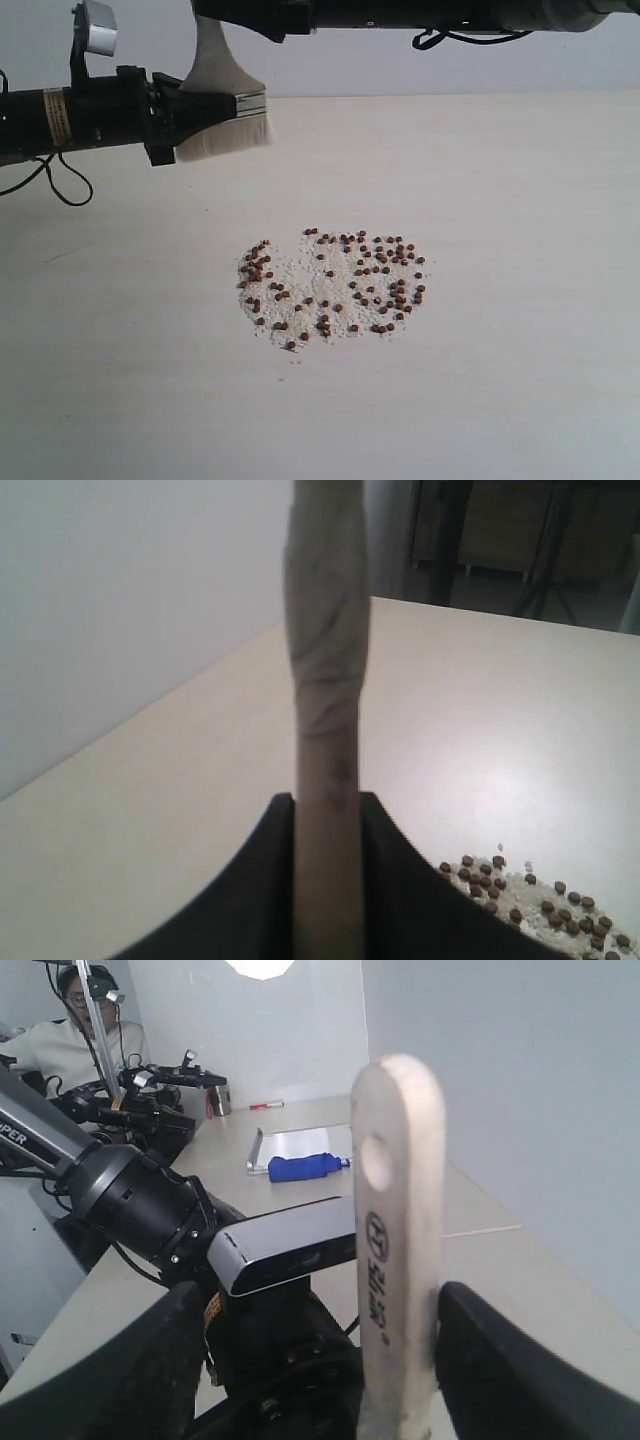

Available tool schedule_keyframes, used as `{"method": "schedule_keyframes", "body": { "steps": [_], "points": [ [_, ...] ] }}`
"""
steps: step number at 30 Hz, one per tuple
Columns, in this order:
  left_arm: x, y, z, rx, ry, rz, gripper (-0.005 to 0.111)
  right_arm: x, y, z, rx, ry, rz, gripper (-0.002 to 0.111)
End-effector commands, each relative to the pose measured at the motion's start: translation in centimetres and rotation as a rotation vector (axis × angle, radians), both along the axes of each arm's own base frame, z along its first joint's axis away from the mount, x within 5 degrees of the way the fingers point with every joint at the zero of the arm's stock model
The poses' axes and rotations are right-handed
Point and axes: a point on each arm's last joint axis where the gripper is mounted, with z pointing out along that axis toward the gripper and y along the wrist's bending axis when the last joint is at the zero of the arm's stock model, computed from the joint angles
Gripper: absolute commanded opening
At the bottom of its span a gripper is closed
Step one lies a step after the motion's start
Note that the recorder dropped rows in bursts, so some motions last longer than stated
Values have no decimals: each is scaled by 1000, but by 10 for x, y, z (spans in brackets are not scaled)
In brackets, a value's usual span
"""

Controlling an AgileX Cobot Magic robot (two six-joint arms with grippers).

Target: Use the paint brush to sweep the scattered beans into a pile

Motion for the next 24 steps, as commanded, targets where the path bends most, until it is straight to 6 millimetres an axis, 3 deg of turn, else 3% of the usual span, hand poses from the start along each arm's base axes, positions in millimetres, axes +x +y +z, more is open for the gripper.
{"method": "schedule_keyframes", "body": {
  "steps": [1,16,24],
  "points": [
    [0,-4,5,-27,13,-8,0,0,2,-7,-14,-26,18,62],
    [-8,-20,5,-29,7,-50,0,1,2,-10,-13,-36,16,62],
    [-10,-23,8,-31,1,-58,0,0,2,-13,-38,-45,28,53]
  ]
}}
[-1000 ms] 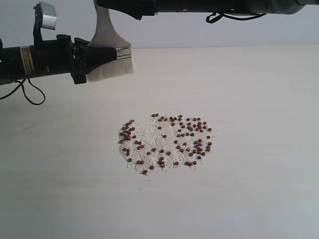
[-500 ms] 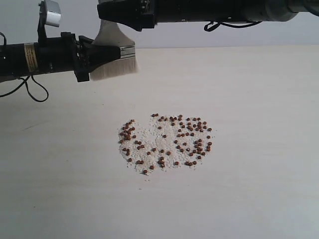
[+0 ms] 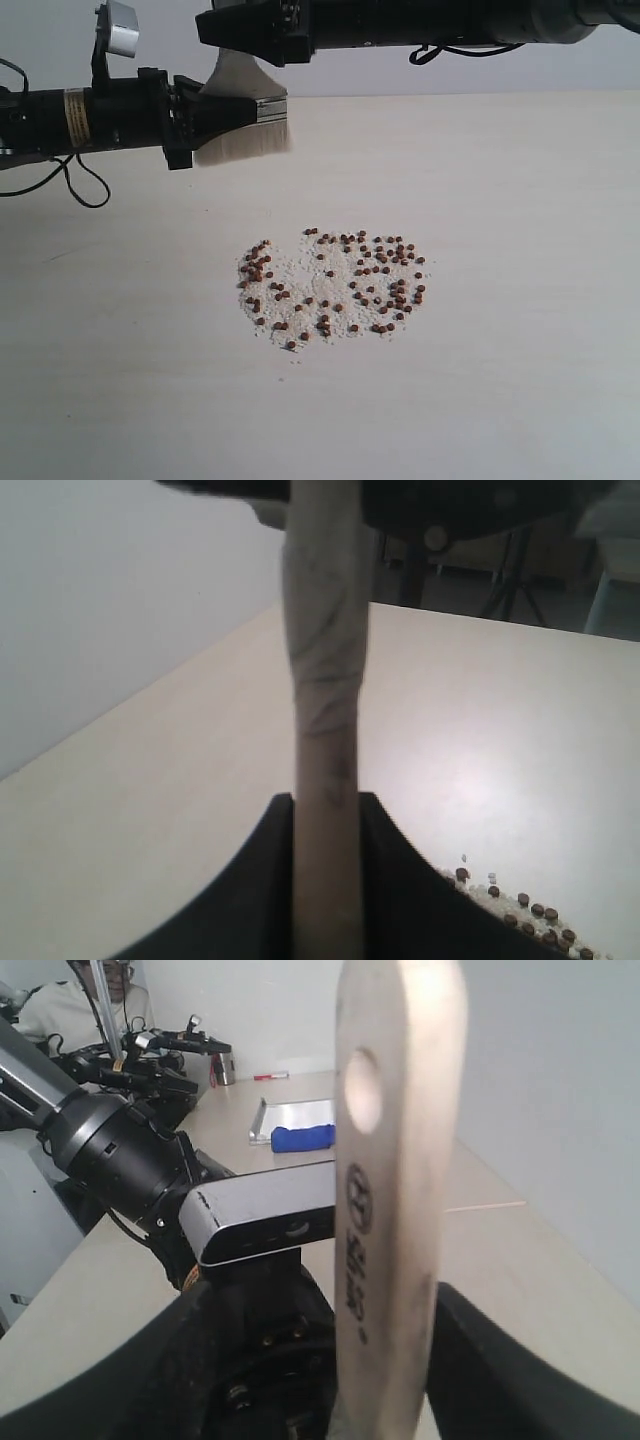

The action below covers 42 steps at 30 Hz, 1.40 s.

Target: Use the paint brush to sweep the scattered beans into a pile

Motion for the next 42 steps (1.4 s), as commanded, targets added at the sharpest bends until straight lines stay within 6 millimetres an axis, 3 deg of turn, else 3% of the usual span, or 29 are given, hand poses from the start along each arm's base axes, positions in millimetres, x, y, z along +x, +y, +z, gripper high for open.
{"method": "schedule_keyframes", "body": {
  "steps": [1,6,13,18,20,27,29,36,39,42],
  "points": [
    [-1,-3,9,-30,-15,-3,0,-1,1,2,4,-14,11,52],
    [-1,-3,10,-29,-18,-5,0,-1,1,2,2,-14,13,41],
    [-1,-3,10,-29,-18,-5,0,-1,1,2,2,-15,13,1],
    [0,-3,10,-36,-23,3,0,-1,1,2,6,-14,11,0],
    [0,-3,11,-42,-24,10,7,-1,1,2,6,-14,11,0],
    [0,-3,11,-39,-43,8,61,7,0,0,-18,-12,-75,0],
    [1,-3,11,-40,-43,9,71,11,-1,-1,-35,-19,-121,0],
    [4,2,13,-43,-69,29,73,32,-8,-10,-151,-72,-357,0],
    [7,9,15,-45,-82,48,73,45,-18,-11,-250,-114,-535,0],
    [11,19,20,-51,-91,81,72,57,-36,0,-364,-166,-775,0]
  ]
}}
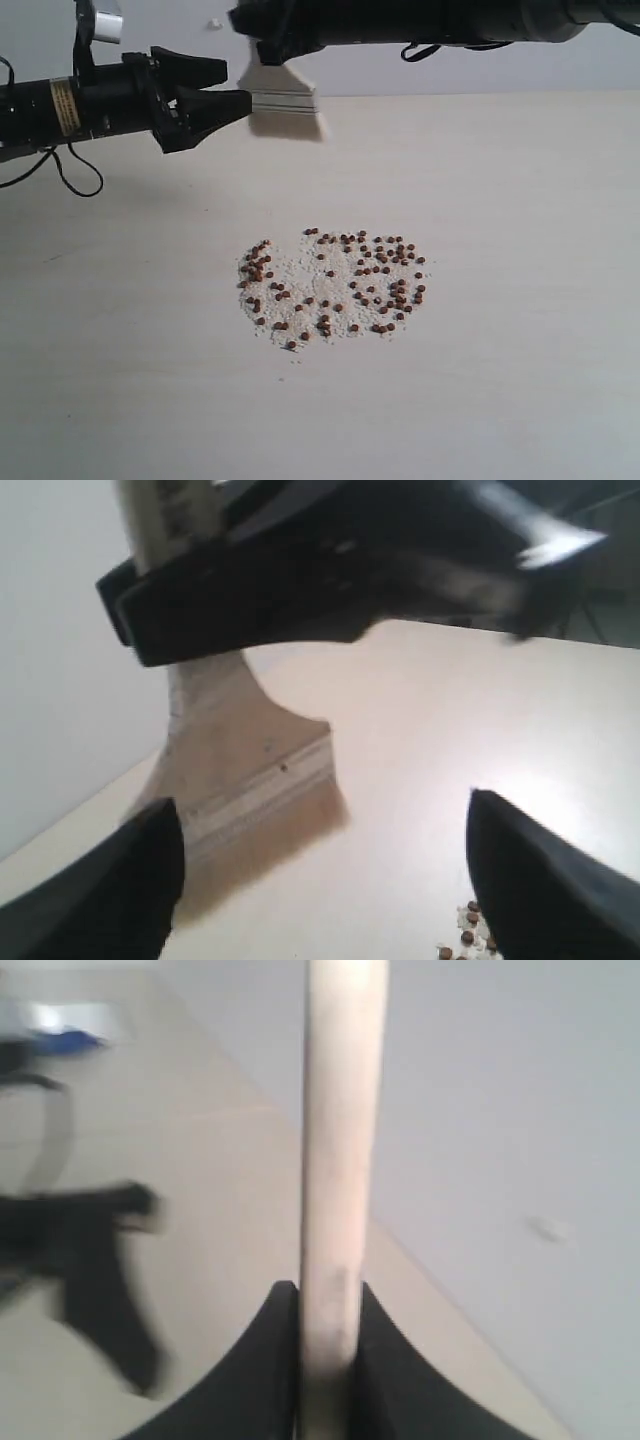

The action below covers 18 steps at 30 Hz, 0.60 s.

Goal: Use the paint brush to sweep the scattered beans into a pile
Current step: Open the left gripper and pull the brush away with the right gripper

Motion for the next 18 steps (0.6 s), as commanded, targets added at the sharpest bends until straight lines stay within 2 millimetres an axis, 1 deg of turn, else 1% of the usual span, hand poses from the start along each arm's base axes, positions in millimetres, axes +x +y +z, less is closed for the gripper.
{"method": "schedule_keyframes", "body": {
  "steps": [1,3,5,6,7,8,9,11,12,13,14,15,16,17,18],
  "points": [
    [3,14,14,-28,-44,12,69,23,-39,21,-158,-92,-397,0],
    [6,21,16,-32,-39,32,63,24,-46,31,-184,-109,-470,0],
    [9,27,16,-43,-19,57,49,21,-52,44,-178,-117,-523,0],
    [12,33,16,-53,7,77,29,14,-58,56,-164,-114,-563,0],
    [13,35,16,-56,16,83,20,11,-60,61,-159,-115,-580,0],
    [14,38,16,-64,44,91,6,6,-63,68,-160,-121,-595,0],
    [15,41,16,-69,60,100,1,1,-69,73,-170,-123,-629,0],
    [15,47,19,-89,125,117,0,-17,-85,94,-190,-143,-723,0],
    [11,49,22,-96,129,127,0,-31,-94,105,-199,-154,-771,0],
    [7,50,25,-103,128,142,0,-39,-98,111,-197,-161,-779,0],
    [2,55,29,-76,117,243,0,-53,-103,123,-184,-173,-784,0],
    [-2,58,29,-60,114,305,0,-61,-105,128,-164,-169,-790,0],
    [-13,67,32,-49,109,429,0,-76,-109,136,-144,-171,-796,0],
    [-19,73,34,-57,114,502,0,-83,-108,139,-144,-175,-800,0],
    [-37,83,35,-72,117,614,0,-95,-105,142,-162,-185,-812,0]
  ]
}}
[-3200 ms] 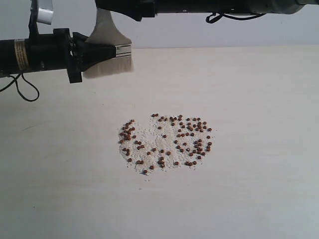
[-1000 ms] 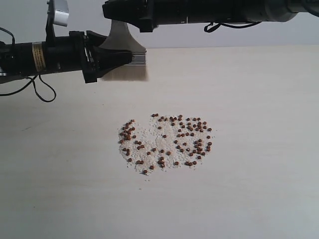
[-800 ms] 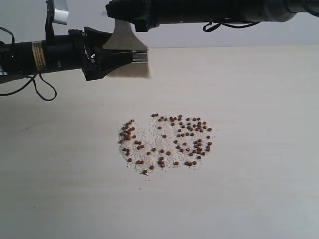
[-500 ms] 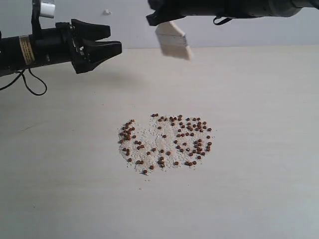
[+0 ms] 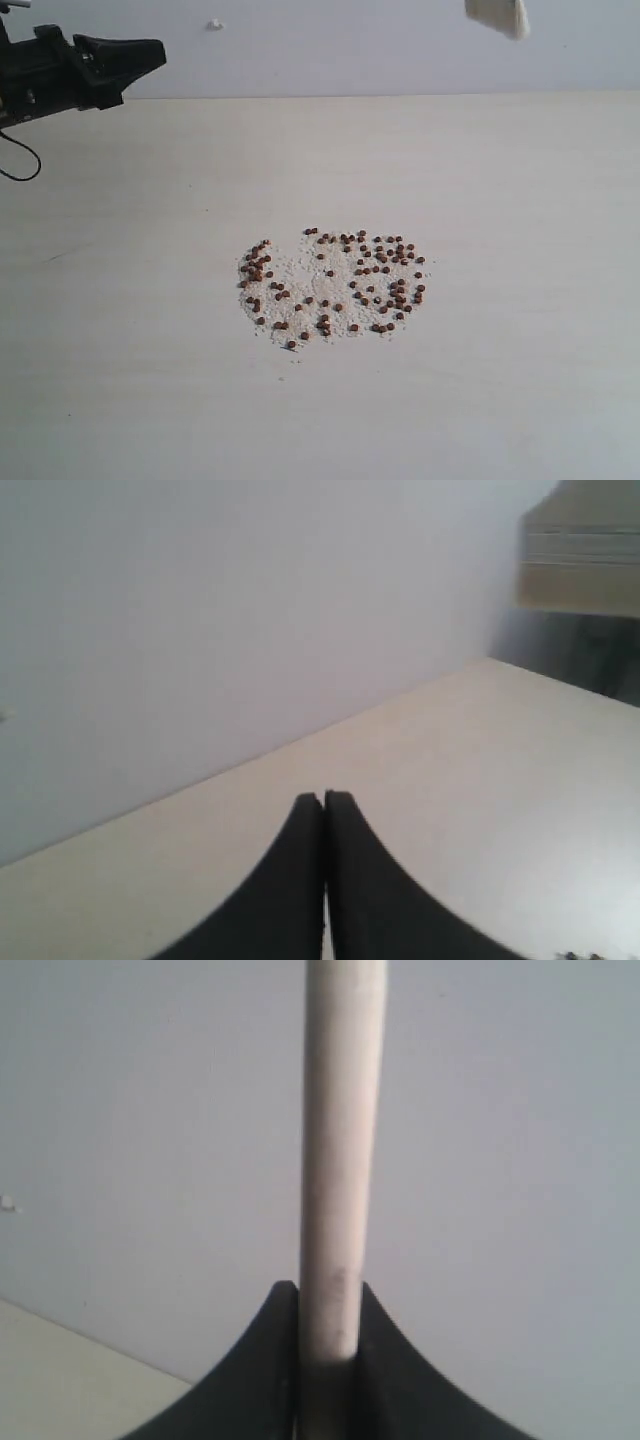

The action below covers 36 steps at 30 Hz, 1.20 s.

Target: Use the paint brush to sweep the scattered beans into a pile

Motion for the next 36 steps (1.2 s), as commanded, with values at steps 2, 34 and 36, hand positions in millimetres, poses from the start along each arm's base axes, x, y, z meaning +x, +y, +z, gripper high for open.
{"method": "schedule_keyframes", "body": {
  "steps": [2,34,36],
  "points": [
    [-58,34,15,5,-38,388,0,-47,6,17,-42,-28,-29,0],
    [-287,99,26,-32,-332,795,0,-155,46,7,-310,-201,-21,0],
    [-291,101,26,-34,-345,811,0,-160,48,3,-325,-251,-37,0]
  ]
}}
